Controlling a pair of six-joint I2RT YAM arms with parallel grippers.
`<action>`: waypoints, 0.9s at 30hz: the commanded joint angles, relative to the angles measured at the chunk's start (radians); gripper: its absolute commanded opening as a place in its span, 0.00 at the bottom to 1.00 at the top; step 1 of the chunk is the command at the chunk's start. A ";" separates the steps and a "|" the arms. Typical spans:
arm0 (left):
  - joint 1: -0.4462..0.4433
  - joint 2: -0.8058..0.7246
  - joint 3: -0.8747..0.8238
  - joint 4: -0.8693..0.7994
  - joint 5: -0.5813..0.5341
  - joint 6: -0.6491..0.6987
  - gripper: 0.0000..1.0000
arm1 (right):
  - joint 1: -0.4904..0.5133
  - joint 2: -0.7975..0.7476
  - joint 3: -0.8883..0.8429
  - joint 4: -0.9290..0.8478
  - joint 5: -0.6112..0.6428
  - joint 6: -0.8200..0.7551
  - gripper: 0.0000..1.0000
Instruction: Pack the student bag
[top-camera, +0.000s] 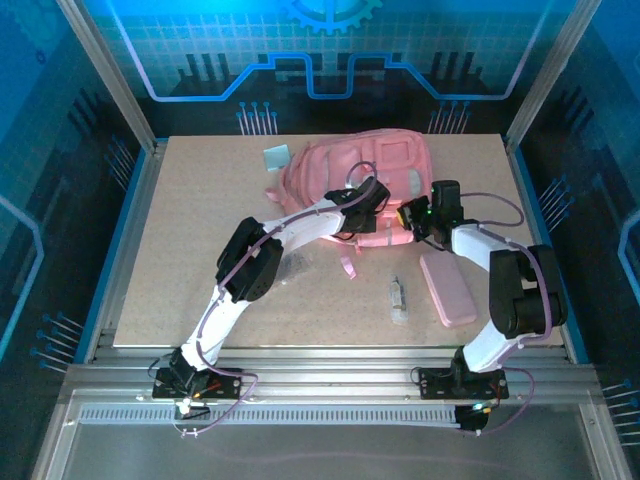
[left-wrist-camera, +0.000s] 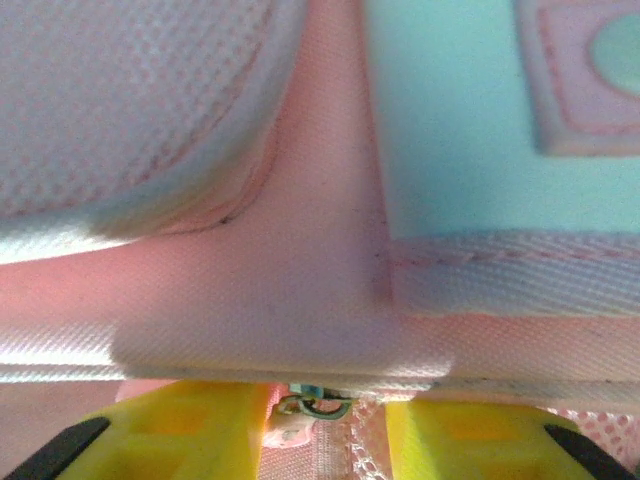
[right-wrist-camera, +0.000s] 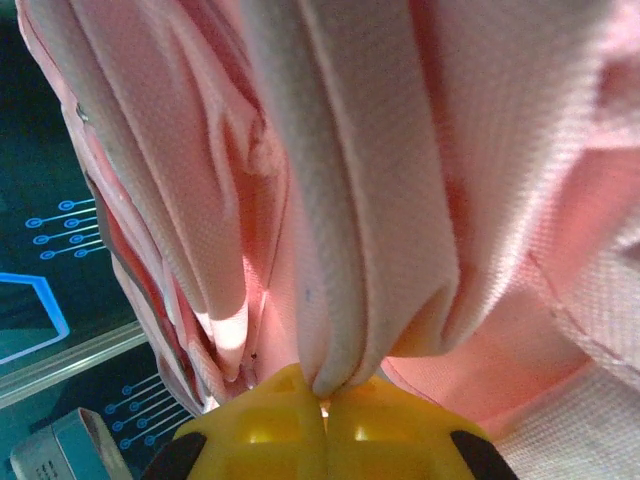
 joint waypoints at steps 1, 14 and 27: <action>0.056 0.015 -0.021 0.037 -0.139 0.032 0.25 | -0.032 -0.031 -0.035 0.021 -0.014 0.019 0.00; 0.096 -0.029 -0.083 0.076 -0.017 0.145 0.00 | -0.100 -0.041 -0.059 -0.002 -0.006 -0.048 0.00; 0.128 -0.101 0.043 -0.276 0.195 0.253 0.00 | -0.130 0.027 -0.017 -0.023 -0.028 -0.109 0.00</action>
